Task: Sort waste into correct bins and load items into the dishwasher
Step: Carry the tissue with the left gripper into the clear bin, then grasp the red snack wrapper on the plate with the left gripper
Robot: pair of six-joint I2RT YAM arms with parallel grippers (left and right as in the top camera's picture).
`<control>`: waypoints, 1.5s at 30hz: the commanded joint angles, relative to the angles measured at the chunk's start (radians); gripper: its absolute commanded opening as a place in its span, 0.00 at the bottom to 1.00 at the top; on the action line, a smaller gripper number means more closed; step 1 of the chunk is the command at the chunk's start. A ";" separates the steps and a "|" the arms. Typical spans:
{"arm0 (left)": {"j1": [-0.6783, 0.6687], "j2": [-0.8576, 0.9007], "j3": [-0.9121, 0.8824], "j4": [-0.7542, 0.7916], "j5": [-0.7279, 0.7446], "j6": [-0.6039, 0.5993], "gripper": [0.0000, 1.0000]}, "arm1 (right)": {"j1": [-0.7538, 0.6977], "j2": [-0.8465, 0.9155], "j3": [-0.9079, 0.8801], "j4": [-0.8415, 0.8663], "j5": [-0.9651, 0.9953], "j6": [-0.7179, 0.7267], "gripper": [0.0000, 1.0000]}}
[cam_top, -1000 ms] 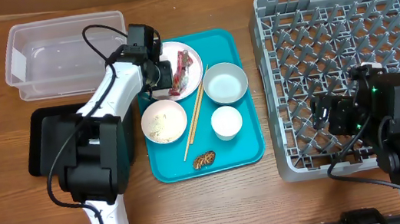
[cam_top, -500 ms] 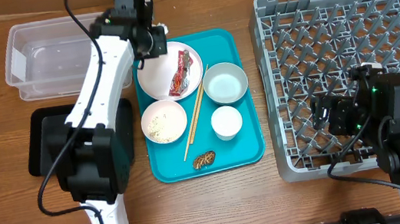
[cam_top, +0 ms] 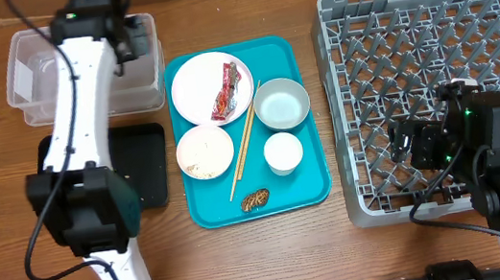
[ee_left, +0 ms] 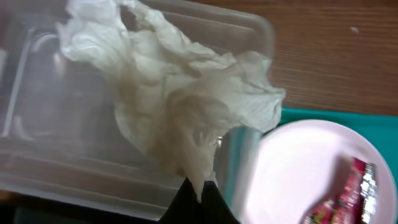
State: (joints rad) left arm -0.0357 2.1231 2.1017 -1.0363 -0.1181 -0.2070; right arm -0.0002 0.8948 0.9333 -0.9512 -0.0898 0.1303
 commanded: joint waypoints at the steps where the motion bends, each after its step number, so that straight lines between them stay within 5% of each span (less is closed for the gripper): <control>1: 0.024 -0.012 0.008 -0.011 -0.020 0.000 0.04 | -0.004 -0.007 0.031 0.001 -0.005 0.002 1.00; 3: 0.031 -0.011 0.008 -0.012 -0.020 0.001 0.04 | -0.004 -0.007 0.031 0.001 -0.005 0.002 1.00; 6: 0.032 -0.010 0.008 -0.014 -0.020 0.001 0.25 | -0.004 -0.007 0.031 -0.003 -0.005 0.001 1.00; 10: 0.032 -0.010 0.008 -0.015 -0.020 0.001 0.30 | -0.004 -0.007 0.031 -0.007 -0.005 0.001 1.00; 12: 0.030 -0.010 0.008 -0.023 -0.018 0.001 0.44 | -0.004 -0.007 0.031 -0.009 -0.005 0.001 1.00; 16: -0.002 -0.010 0.008 -0.032 0.201 0.050 0.61 | -0.004 -0.007 0.031 -0.009 -0.005 0.001 1.00; 20: -0.124 -0.009 0.008 -0.034 0.249 0.093 0.76 | -0.004 -0.007 0.031 -0.008 -0.005 0.001 1.00; 28: -0.288 0.113 0.008 -0.050 0.230 0.136 0.78 | -0.004 -0.007 0.031 -0.010 -0.005 0.001 1.00; 34: -0.301 0.280 0.008 -0.096 0.213 0.135 0.65 | -0.004 -0.007 0.031 -0.013 -0.005 0.001 1.00; 38: -0.300 0.280 0.013 -0.097 0.207 0.137 0.07 | -0.004 -0.007 0.031 -0.019 -0.005 0.001 1.00; 45: -0.280 0.097 0.141 -0.134 -0.039 0.128 0.04 | -0.004 -0.007 0.031 -0.029 -0.004 0.001 1.00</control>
State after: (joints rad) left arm -0.3302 2.3844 2.1509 -1.1648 -0.0093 -0.0814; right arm -0.0002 0.8948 0.9333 -0.9833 -0.0898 0.1303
